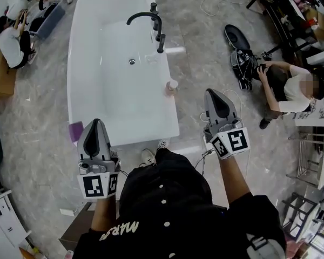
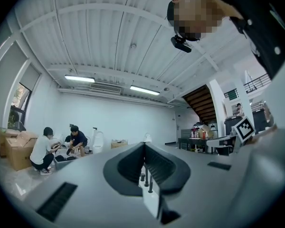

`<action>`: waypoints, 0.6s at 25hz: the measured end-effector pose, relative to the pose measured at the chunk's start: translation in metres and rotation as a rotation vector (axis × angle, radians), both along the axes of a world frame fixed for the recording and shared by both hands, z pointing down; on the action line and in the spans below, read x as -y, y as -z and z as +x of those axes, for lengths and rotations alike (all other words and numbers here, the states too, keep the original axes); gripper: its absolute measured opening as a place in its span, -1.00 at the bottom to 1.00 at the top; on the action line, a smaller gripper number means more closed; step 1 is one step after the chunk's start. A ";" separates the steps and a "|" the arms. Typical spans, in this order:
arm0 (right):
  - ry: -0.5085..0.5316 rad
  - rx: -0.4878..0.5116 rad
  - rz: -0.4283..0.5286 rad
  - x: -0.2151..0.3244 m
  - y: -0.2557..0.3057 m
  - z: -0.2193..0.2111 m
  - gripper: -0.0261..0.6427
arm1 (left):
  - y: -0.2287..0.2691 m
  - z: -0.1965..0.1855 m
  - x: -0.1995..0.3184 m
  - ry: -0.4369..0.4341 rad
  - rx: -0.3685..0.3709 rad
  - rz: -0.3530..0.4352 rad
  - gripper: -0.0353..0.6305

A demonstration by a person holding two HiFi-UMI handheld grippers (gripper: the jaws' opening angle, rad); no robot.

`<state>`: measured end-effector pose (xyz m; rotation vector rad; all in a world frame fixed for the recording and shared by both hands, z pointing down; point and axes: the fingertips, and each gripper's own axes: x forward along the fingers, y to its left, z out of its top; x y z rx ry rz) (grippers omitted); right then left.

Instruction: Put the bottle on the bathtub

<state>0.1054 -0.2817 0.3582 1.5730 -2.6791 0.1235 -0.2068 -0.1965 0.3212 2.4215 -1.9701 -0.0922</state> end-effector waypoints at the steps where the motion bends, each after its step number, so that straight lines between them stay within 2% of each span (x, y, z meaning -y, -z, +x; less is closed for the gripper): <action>1: -0.009 0.003 0.008 -0.003 0.008 0.003 -0.92 | 0.004 0.000 0.000 0.000 -0.002 0.012 -0.86; 9: -0.099 -0.013 0.077 -0.032 0.057 0.035 -0.92 | 0.030 -0.008 -0.009 0.012 0.006 0.085 -0.86; 15: -0.137 -0.030 0.133 -0.039 0.071 0.050 -0.92 | 0.038 -0.022 -0.012 0.042 0.024 0.100 -0.86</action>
